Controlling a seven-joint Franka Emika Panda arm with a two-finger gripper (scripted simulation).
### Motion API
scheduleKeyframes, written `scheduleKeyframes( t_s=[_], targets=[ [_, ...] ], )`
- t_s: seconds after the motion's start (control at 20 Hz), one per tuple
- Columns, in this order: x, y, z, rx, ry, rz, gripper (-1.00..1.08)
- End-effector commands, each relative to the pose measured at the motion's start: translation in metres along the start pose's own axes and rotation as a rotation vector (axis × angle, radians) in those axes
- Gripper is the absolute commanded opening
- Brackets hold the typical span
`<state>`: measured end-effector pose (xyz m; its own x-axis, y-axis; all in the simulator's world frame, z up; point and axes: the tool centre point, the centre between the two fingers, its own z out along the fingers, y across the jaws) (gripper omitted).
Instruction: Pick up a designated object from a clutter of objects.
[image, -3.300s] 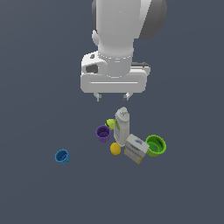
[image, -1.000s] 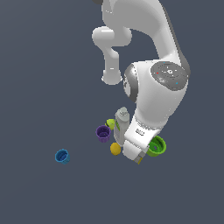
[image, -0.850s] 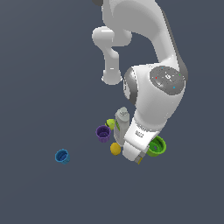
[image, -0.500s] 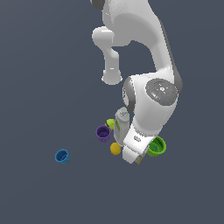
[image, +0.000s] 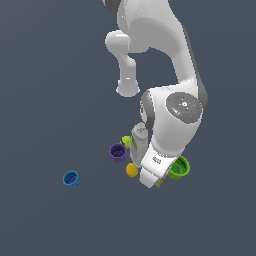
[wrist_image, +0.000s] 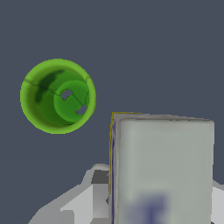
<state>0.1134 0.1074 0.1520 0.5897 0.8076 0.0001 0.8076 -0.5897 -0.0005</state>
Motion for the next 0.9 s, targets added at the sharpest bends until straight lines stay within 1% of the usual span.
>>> scheduleKeyframes(
  t_s=[0.0,0.45,0.85],
  targets=[
    [0.000,0.000,0.000,0.000,0.000,0.000,-1.00],
    [-0.003,-0.001,-0.005,0.000,0.000,0.000,-1.00],
    [-0.022,-0.006,-0.037,0.000,0.000,0.000,-1.00]
  ],
)
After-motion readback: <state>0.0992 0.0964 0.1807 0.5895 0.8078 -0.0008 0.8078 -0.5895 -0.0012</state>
